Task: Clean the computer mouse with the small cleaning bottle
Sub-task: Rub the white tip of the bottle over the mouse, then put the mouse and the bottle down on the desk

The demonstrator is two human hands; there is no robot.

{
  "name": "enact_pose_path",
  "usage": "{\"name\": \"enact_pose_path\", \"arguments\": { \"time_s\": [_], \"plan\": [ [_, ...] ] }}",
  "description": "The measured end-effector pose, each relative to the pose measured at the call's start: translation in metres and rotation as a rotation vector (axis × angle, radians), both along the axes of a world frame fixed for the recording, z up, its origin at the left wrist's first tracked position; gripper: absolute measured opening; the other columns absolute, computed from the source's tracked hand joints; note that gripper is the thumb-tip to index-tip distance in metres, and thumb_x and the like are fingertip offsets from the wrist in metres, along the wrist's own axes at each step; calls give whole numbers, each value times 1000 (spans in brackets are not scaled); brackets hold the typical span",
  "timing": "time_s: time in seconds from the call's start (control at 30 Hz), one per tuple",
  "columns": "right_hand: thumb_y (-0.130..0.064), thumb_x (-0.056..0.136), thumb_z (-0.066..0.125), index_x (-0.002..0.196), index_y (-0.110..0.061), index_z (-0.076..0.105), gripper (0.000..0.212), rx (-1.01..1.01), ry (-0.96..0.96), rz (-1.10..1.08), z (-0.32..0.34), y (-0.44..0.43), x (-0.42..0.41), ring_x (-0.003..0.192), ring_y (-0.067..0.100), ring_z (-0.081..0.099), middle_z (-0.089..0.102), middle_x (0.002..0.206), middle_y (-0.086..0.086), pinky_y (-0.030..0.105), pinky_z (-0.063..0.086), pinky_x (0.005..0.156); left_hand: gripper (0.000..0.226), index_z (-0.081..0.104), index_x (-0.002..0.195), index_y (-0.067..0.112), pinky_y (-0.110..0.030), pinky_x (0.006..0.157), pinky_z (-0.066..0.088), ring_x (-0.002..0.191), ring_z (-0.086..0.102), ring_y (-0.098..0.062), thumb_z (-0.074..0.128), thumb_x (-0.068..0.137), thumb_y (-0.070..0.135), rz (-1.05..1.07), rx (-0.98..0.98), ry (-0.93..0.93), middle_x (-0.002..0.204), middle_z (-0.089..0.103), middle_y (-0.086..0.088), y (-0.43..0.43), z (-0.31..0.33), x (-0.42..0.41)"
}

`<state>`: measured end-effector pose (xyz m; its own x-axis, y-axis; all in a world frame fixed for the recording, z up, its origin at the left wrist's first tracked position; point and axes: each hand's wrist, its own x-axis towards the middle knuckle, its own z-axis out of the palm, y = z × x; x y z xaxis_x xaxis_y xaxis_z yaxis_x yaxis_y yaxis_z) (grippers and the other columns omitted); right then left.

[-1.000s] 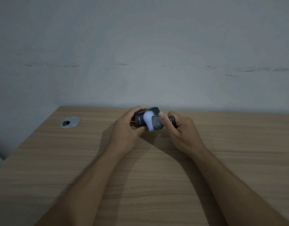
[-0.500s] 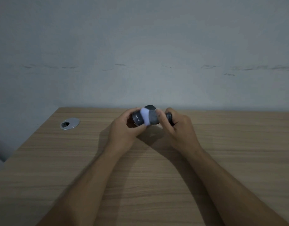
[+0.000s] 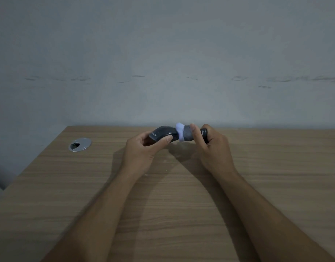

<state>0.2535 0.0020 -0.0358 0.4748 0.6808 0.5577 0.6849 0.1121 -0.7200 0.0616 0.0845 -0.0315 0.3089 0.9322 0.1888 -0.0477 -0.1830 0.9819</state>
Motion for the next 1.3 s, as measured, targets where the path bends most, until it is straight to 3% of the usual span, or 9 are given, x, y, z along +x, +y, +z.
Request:
{"name": "enact_pose_path", "arguments": {
  "time_s": [0.17, 0.33, 0.47, 0.63, 0.77, 0.9, 1.03, 1.13, 1.3],
  "plan": [
    [-44, 108, 60, 67, -14, 40, 55, -10, -21, 2, -1, 0, 4, 51, 9, 37, 38, 55, -7, 20, 29, 51, 52, 74, 126, 29, -19, 85, 60, 99, 76, -2, 95, 79, 26, 12, 298, 267, 110, 81, 13, -3, -5, 0],
    [-34, 108, 63, 66, -26, 40, 49, 68, -109, 202, 8, -6, -14, 51, 1, 41, 39, 54, -13, 19, 31, 54, 73, 72, 134, 23, -28, 92, 58, 110, 70, -5, 78, 69, -11, 4, 513, 392, 123, 75, 10, -1, -7, 4],
    [-33, 107, 65, 66, -23, 36, 51, 137, -92, -25, 6, 0, -7, 47, 8, 35, 34, 50, -7, 26, 29, 51, 67, 73, 134, 23, -22, 96, 53, 112, 69, -10, 83, 74, -5, 4, 675, 442, 124, 75, 9, -4, -3, 5],
    [-45, 109, 58, 64, -22, 40, 53, 9, 34, -188, -1, -1, 9, 48, 9, 40, 44, 52, -5, 35, 34, 54, 65, 70, 138, 27, -14, 91, 46, 111, 68, -6, 92, 79, 8, -40, 734, 448, 125, 74, 12, -2, -4, 4],
    [-38, 110, 59, 64, -24, 36, 53, 75, 42, -84, 5, -5, 2, 48, 8, 38, 37, 50, -8, 20, 27, 50, 64, 70, 138, 23, -11, 93, 47, 111, 68, -5, 91, 80, 7, -18, 710, 420, 127, 74, 10, -2, -5, 6],
    [-33, 110, 60, 65, -12, 41, 53, 85, -51, 124, 5, -8, -9, 49, 5, 35, 40, 52, -2, 23, 29, 49, 66, 70, 137, 26, -22, 90, 57, 106, 70, -5, 85, 78, 1, 31, 568, 392, 124, 76, 12, -3, -7, 5],
    [-36, 109, 62, 62, -19, 36, 56, 27, -40, -22, 0, -2, -1, 46, 9, 37, 37, 49, -5, 21, 27, 49, 65, 70, 136, 30, -29, 92, 63, 105, 75, -4, 95, 78, 17, 17, 385, 302, 118, 78, 16, -2, -9, 2],
    [-45, 108, 58, 61, -21, 34, 58, -90, -12, -131, -5, 0, 10, 47, 9, 38, 38, 49, -6, 30, 28, 53, 64, 71, 135, 27, -41, 98, 63, 109, 77, -9, 97, 77, 26, -2, 284, 221, 119, 81, 13, 1, -11, 2],
    [-43, 109, 59, 63, -21, 35, 56, -46, 20, -40, -2, -4, 3, 49, 9, 36, 36, 53, -9, 21, 28, 51, 52, 74, 125, 30, -33, 95, 64, 101, 78, -1, 96, 78, 29, 31, 274, 254, 110, 82, 16, -2, -9, 3]
  ]
}}
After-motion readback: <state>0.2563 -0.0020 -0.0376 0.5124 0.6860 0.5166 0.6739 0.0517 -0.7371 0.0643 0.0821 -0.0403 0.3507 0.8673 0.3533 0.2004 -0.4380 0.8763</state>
